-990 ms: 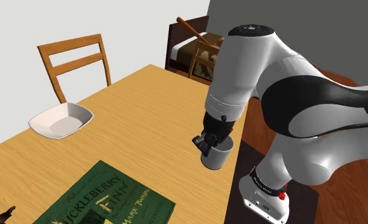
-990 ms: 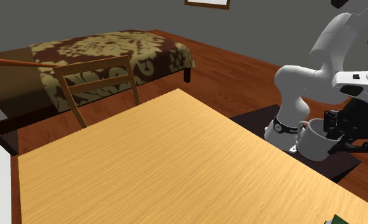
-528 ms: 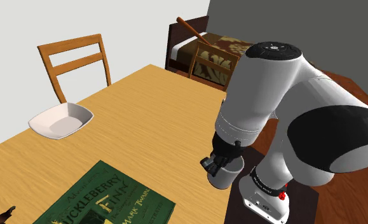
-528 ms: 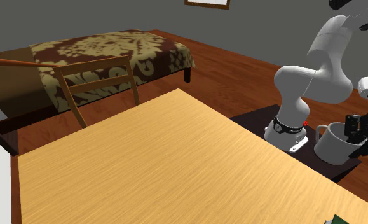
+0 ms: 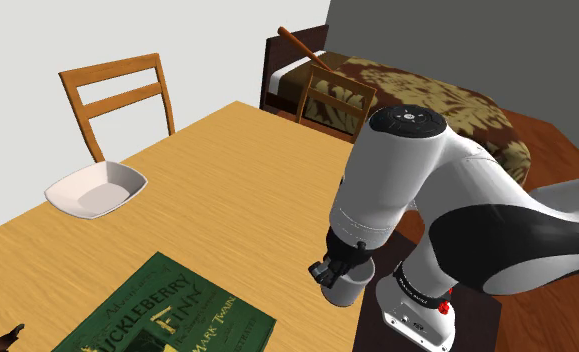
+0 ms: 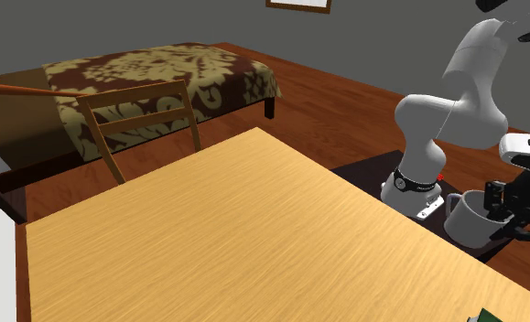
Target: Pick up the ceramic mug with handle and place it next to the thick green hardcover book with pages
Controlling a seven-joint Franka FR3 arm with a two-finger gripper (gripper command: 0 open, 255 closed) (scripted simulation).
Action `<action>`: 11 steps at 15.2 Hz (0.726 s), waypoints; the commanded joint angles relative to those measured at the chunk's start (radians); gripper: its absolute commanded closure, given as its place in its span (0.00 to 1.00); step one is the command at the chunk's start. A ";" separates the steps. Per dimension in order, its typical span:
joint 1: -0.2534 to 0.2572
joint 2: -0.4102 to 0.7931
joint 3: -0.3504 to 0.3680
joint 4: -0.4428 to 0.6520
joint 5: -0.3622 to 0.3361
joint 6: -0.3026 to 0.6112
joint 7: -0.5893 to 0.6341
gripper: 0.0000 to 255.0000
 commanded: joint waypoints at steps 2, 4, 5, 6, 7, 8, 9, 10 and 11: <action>0.004 0.018 0.018 -0.030 0.015 0.049 0.001 1.00; 0.005 0.033 0.030 -0.049 0.024 0.082 0.000 1.00; 0.006 0.041 0.036 -0.058 0.029 0.099 0.000 1.00; 0.006 0.050 0.043 -0.067 0.034 0.117 0.000 1.00; 0.006 0.059 0.049 -0.075 0.039 0.134 0.000 1.00; 0.007 0.069 0.055 -0.083 0.043 0.152 0.000 1.00; 0.007 0.079 0.062 -0.091 0.048 0.170 0.000 1.00; 0.006 0.090 0.068 -0.099 0.052 0.189 -0.001 1.00; 0.006 0.101 0.075 -0.107 0.057 0.207 -0.001 1.00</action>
